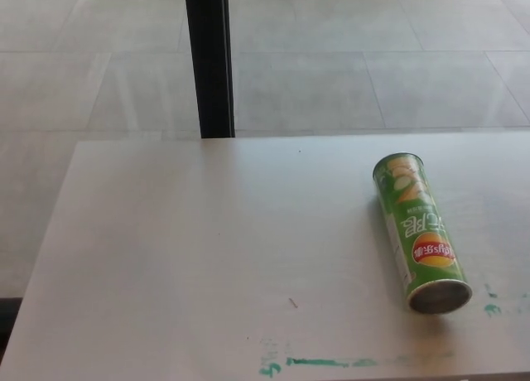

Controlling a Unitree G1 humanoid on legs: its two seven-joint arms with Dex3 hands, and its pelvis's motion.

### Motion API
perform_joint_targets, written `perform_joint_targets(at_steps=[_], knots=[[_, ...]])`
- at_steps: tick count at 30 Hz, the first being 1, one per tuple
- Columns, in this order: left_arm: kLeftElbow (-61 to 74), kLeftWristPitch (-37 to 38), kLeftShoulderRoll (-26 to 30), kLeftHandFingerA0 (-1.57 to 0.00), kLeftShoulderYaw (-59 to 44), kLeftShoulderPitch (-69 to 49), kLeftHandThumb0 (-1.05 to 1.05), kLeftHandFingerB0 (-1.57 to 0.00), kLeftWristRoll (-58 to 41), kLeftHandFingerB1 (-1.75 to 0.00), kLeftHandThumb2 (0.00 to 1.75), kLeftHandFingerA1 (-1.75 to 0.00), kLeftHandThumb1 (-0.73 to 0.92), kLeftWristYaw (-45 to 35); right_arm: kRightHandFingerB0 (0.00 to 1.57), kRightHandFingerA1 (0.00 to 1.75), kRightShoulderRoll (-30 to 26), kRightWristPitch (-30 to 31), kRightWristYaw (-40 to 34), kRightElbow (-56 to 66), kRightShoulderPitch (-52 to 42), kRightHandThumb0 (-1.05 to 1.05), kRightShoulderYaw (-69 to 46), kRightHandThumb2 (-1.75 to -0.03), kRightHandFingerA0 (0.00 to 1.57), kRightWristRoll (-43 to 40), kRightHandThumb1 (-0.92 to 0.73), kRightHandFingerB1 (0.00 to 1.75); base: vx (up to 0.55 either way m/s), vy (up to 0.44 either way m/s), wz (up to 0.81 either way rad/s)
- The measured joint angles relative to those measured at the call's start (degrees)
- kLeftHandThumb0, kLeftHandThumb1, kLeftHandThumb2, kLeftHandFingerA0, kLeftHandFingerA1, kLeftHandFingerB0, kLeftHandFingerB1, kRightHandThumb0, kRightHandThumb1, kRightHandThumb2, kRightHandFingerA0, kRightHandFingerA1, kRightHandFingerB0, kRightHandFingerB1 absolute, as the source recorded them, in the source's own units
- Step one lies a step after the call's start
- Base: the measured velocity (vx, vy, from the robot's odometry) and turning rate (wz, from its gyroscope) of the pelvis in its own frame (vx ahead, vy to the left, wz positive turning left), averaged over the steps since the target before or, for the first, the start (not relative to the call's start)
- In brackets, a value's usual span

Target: Use the right hand as a fist to push the chips tray inside its container kept in the middle of the desk

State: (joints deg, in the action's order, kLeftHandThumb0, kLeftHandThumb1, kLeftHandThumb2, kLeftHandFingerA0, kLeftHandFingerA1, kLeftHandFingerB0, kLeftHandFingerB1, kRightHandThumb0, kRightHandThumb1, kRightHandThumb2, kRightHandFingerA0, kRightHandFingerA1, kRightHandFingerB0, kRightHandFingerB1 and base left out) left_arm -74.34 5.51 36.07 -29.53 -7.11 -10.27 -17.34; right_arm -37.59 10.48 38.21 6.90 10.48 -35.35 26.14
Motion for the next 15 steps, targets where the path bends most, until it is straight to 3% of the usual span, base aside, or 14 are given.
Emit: perform_joint_targets(at_steps=[4,5,11,12,15], knots=[[0.00,0.00,-0.08,-0.52,0.00,0.05,-0.62,-0.43,0.01,-0.41,0.62,-0.54,0.74,0.00,0.64,0.74,2.52,-1.25,-2.96,-3.98,-2.02,-0.47,-3.29,-0.61,0.80,-0.86,-0.71,0.49,0.00,0.000,0.00],[0.00,0.00,-0.10,-0.54,0.00,0.06,-0.62,-0.44,0.01,-0.41,0.62,-0.56,0.73,0.00,0.58,0.84,3.24,-1.46,-3.65,-4.82,-2.48,-0.43,-3.99,-0.96,0.80,-1.02,-0.57,0.65,0.00,0.000,0.00],[-0.01,0.00,-0.15,-0.53,-0.02,0.17,-0.62,-0.45,0.01,-0.41,0.62,-0.56,0.73,0.00,0.57,0.86,8.69,-3.15,-7.78,-11.05,-5.01,-0.41,-8.13,-0.97,0.79,-2.41,-0.57,0.67,0.00,0.000,0.00],[-0.01,0.00,-0.16,-0.53,-0.02,0.17,-0.62,-0.43,0.00,-0.40,0.62,-0.55,0.73,0.00,0.62,0.76,9.64,-3.49,-8.57,-12.26,-5.47,-0.39,-8.82,-0.60,0.79,-2.71,-0.69,0.53,0.00,0.000,0.00],[-0.01,0.00,-0.18,-0.52,-0.02,0.21,-0.61,-0.44,0.00,-0.42,0.62,-0.57,0.73,0.00,0.61,0.72,12.22,-4.33,-10.65,-15.81,-6.22,-0.44,-10.77,-0.61,0.77,-3.57,-0.70,0.52,0.00,0.000,0.00]])
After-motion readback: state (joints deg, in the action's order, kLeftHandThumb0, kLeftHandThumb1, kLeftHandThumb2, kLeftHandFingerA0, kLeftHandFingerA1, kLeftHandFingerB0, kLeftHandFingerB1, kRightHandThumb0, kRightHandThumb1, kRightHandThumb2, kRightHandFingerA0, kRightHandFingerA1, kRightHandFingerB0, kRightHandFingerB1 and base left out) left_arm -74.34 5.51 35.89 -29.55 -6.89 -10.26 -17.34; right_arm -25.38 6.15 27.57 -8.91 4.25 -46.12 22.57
